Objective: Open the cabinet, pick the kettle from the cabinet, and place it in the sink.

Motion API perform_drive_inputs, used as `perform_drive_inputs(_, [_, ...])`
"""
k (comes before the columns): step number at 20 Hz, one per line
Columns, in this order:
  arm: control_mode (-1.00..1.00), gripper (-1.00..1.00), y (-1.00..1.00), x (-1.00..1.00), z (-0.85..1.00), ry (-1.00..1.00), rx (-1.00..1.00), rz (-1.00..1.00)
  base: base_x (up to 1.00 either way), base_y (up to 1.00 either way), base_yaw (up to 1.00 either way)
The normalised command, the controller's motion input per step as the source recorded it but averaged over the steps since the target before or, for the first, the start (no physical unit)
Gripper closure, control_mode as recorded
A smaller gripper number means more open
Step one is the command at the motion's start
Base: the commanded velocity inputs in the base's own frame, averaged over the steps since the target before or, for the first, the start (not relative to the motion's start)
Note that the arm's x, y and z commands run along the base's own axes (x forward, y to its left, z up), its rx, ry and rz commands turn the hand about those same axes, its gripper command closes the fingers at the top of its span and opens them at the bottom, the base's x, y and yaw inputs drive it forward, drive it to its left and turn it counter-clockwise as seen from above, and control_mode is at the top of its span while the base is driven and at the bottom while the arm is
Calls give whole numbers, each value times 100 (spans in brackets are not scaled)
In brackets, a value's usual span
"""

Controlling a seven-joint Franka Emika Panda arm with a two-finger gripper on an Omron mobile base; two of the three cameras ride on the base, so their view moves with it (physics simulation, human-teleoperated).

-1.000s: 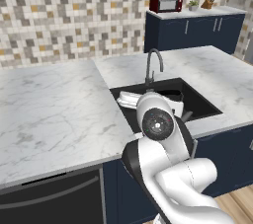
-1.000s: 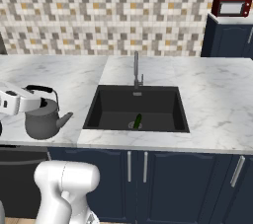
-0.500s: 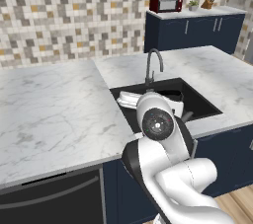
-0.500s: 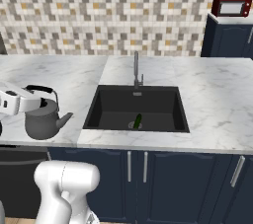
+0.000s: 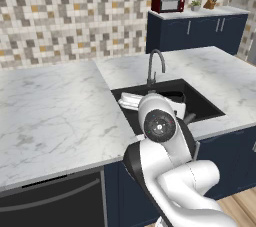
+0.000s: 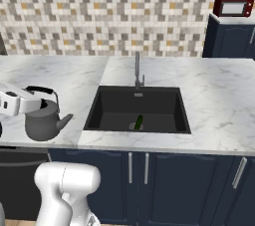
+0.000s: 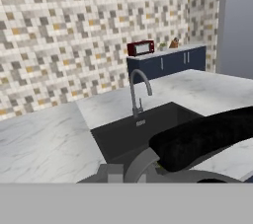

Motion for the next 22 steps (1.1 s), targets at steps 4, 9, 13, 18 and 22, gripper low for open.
perform_drive_inputs(4, [-100,100,-6,8,1,4,2,0,0,0,0])
perform_drive_inputs(9, [-100,100,-18,23,0,6,5,3,0,0,0])
perform_drive_inputs(13, [-100,100,-24,29,0,10,8,12,0,0,0])
perform_drive_inputs(18, [-100,100,-22,24,0,0,5,24,0,0,0])
perform_drive_inputs(22, [-100,100,-19,16,-1,0,7,35,0,0,0])
